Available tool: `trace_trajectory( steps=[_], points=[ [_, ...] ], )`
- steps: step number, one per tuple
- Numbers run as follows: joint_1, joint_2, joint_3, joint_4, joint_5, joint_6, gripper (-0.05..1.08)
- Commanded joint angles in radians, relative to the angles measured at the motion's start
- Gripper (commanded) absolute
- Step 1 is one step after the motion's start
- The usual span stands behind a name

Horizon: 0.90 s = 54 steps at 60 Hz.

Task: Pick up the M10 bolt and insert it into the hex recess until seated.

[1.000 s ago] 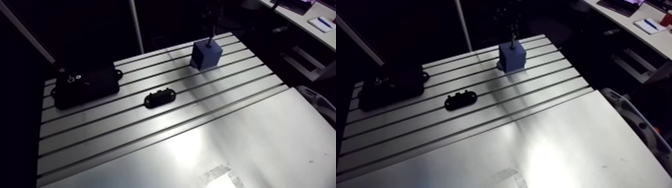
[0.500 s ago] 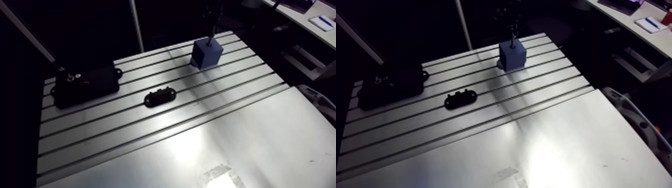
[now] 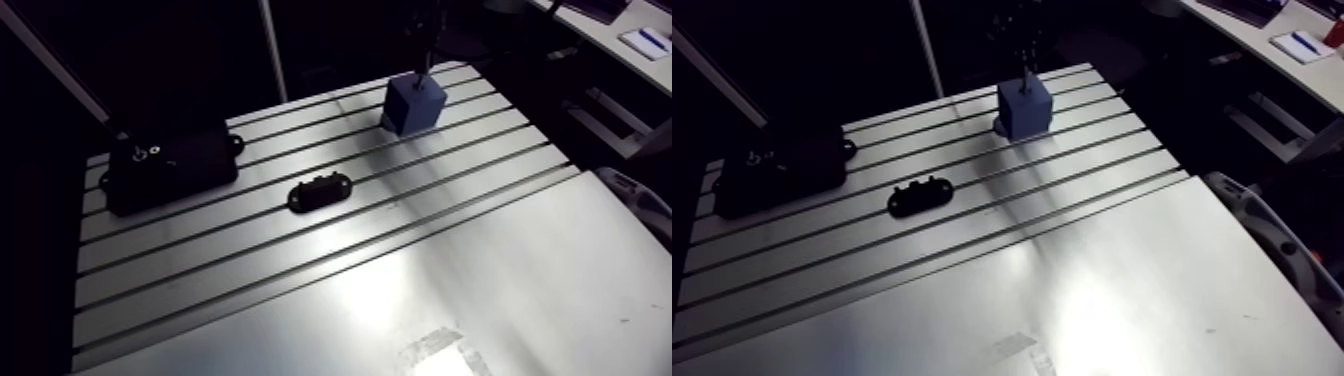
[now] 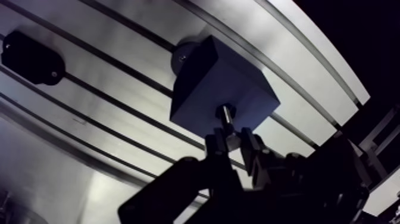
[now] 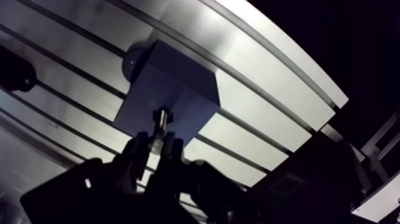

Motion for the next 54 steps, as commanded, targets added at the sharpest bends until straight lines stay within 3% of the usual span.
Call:
trace_trajectory(
  steps=[1,54],
  points=[
    [0.000,0.002,0.000,0.000,0.000,0.000,0.77],
    [0.001,0.000,-0.014,0.002,0.001,-0.002,0.78]
  ],
)
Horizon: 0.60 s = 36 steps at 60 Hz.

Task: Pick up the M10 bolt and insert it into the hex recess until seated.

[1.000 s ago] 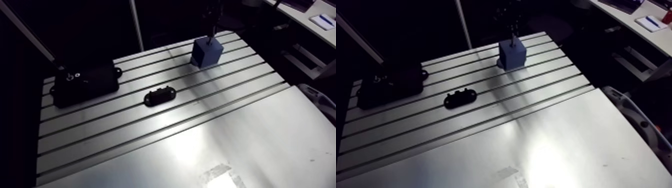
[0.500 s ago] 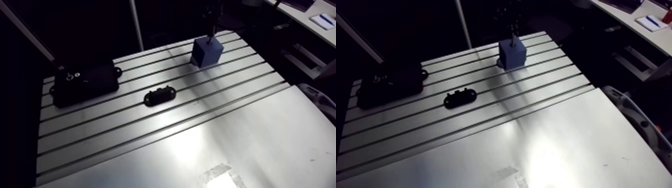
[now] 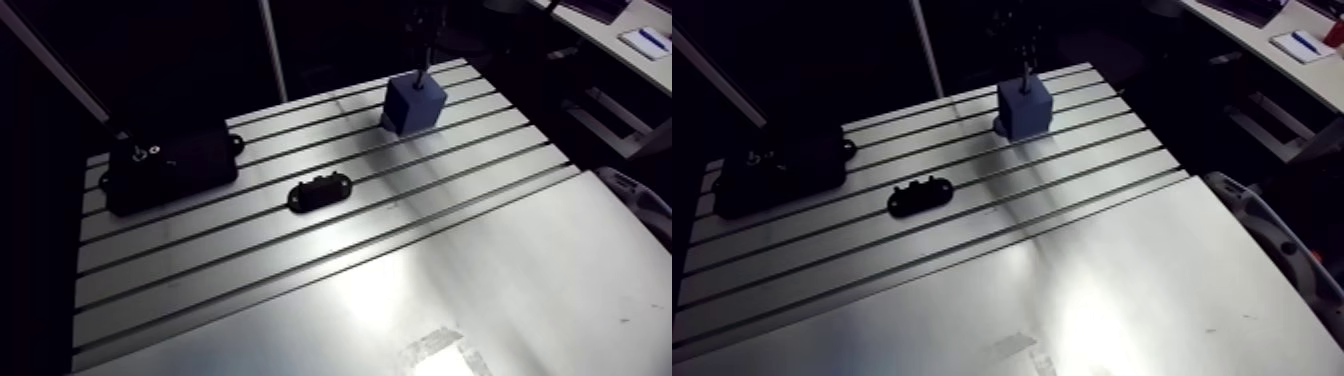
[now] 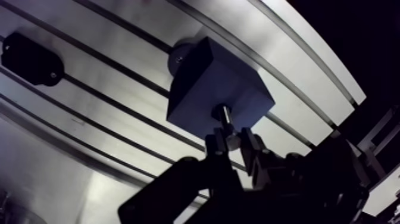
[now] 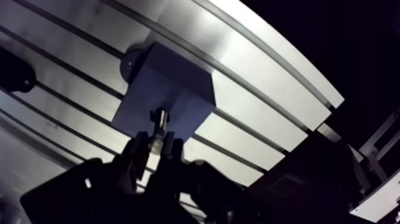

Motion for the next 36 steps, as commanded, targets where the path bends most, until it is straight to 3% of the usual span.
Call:
trace_trajectory(
  steps=[1,36],
  points=[
    [0.001,0.000,-0.003,0.000,0.001,0.000,0.78],
    [0.002,0.005,0.000,0.000,-0.001,0.000,0.78]
  ],
)
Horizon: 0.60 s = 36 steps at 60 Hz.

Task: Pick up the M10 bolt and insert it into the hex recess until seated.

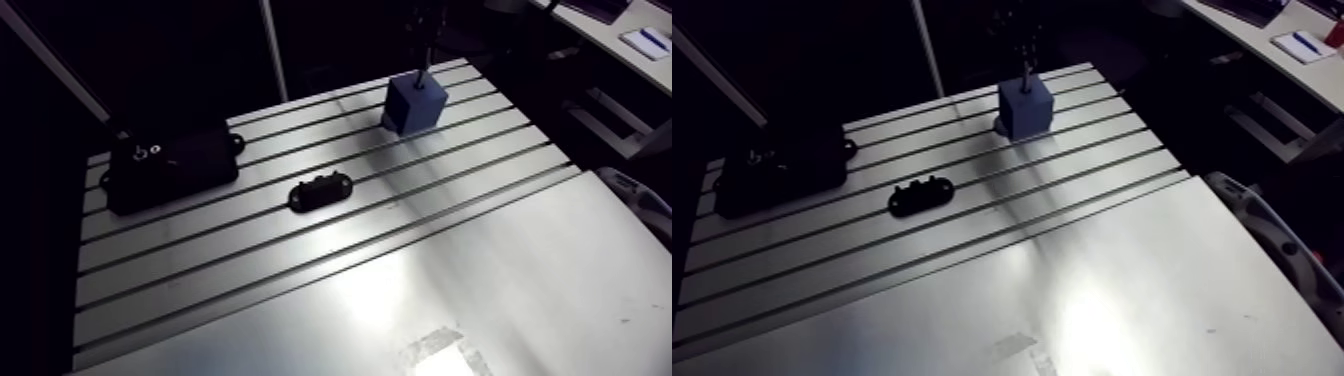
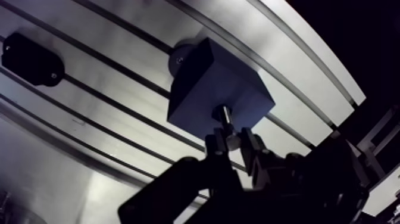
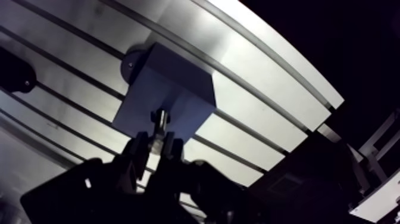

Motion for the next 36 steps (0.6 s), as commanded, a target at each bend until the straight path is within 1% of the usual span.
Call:
trace_trajectory(
  steps=[1,36],
  points=[
    [0.000,0.005,0.001,0.000,0.000,0.000,0.78],
    [-0.001,0.007,0.006,-0.002,0.000,-0.001,0.78]
  ],
)
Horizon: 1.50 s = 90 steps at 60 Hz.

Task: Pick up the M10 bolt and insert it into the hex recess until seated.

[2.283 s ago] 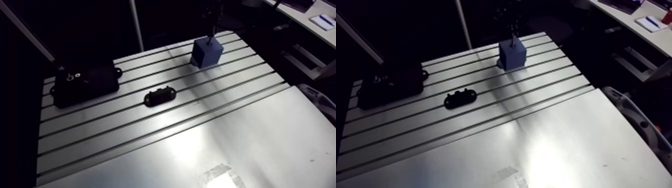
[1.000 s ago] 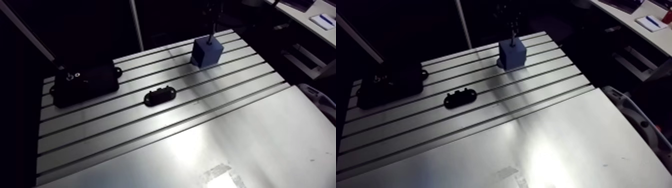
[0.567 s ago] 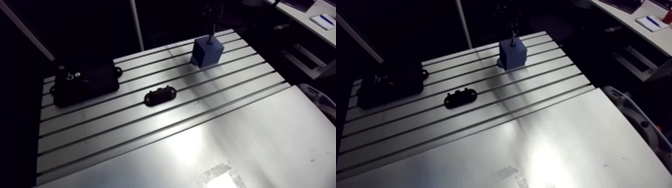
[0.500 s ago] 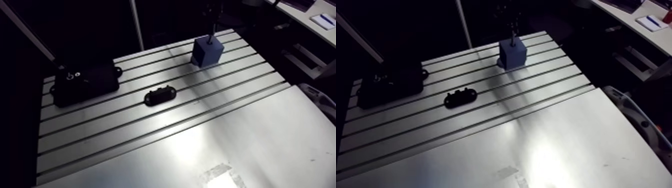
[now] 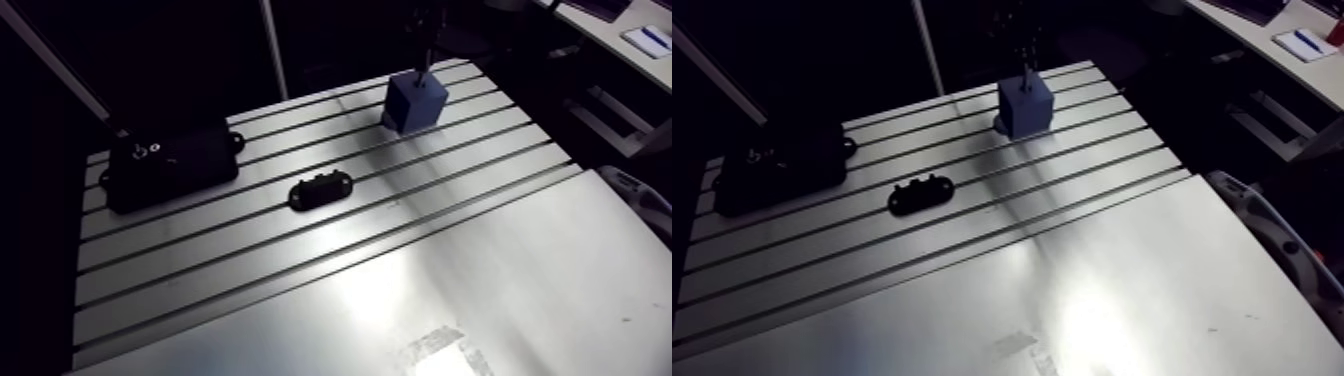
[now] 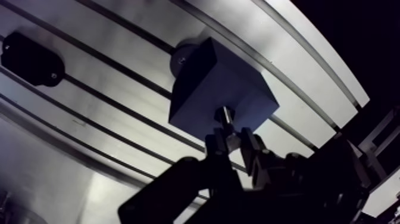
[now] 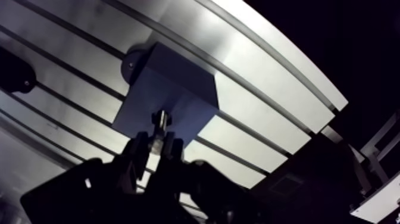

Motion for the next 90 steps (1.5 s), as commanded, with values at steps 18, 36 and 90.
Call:
trace_trajectory(
  steps=[18,36,90],
  points=[
    [-0.003,0.002,0.006,-0.001,0.000,0.001,0.75],
    [0.003,0.000,0.016,-0.008,0.006,0.004,0.23],
    [-0.016,-0.015,-0.002,-0.090,0.116,0.098,0.01]
  ],
)
